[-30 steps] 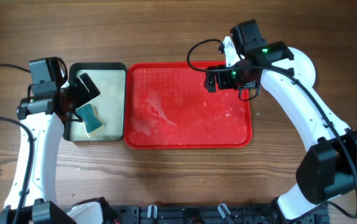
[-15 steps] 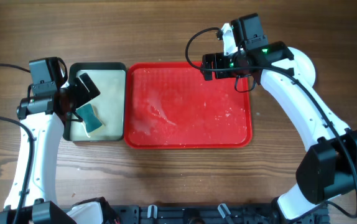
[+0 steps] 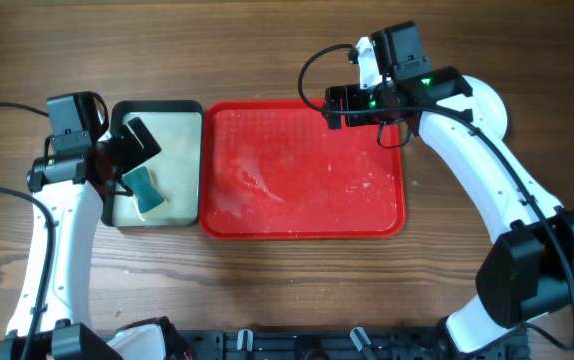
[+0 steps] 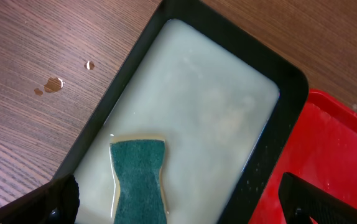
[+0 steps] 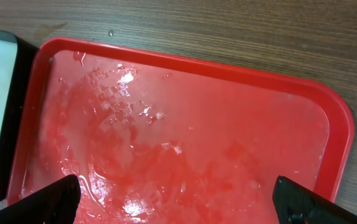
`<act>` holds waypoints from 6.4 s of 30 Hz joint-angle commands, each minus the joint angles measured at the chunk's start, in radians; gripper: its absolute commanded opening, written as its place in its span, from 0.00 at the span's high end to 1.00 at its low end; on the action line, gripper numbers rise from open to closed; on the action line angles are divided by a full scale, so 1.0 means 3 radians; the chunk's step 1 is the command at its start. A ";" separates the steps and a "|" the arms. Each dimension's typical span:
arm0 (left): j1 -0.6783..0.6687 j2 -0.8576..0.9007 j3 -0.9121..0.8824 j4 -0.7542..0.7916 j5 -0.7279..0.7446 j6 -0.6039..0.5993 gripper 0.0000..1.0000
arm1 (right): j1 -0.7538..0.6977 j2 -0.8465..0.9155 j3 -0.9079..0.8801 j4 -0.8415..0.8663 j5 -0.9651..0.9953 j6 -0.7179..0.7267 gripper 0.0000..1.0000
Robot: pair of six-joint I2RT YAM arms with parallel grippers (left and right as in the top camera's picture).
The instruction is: Clean dirty plates on tray and stack at the side
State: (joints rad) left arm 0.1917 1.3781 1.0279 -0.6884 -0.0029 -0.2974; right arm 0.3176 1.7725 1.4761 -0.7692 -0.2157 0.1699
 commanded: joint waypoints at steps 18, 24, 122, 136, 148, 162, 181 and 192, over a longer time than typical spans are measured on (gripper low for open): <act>0.0006 0.0005 0.0034 0.0010 -0.0020 -0.0005 0.00 | 0.0003 -0.2052 -0.0023 0.0024 0.0612 -0.0046 0.00; 0.0006 0.0005 0.0034 0.0010 -0.0020 -0.0005 0.00 | -0.0064 -0.2698 -0.0228 0.0094 0.0958 -0.0046 0.00; 0.0006 -0.0544 0.0034 0.0010 -0.0020 -0.0005 0.00 | -0.0923 -0.5884 -0.4903 0.2589 0.0292 0.0052 0.00; -0.0188 -0.2277 0.0034 -0.0011 -0.0020 -0.0004 0.00 | -0.0923 -0.5884 -0.4903 0.2589 0.0292 0.0052 0.00; -0.0487 -0.2881 0.0033 -0.0609 -0.0320 0.0184 0.00 | -0.0923 -0.5884 -0.4903 0.2589 0.0292 0.0052 0.00; -0.0825 -0.4051 -0.0103 -0.1448 -0.0268 0.0182 0.00 | -0.0923 -0.5884 -0.4903 0.2589 0.0292 0.0052 0.00; -0.0917 -0.4579 -0.0820 -0.0813 -0.0254 0.0179 0.00 | -0.0923 -0.5884 -0.4903 0.2589 0.0292 0.0052 0.00; -0.0913 -0.4579 -0.1352 0.1209 0.0233 0.0169 0.00 | -0.0923 -0.5884 -0.4903 0.2589 0.0292 0.0053 0.00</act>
State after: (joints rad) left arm -0.0776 0.0139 0.6922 -0.4255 -0.0113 -0.2630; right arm 0.0463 0.0139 0.0063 0.0032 -0.1123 0.1783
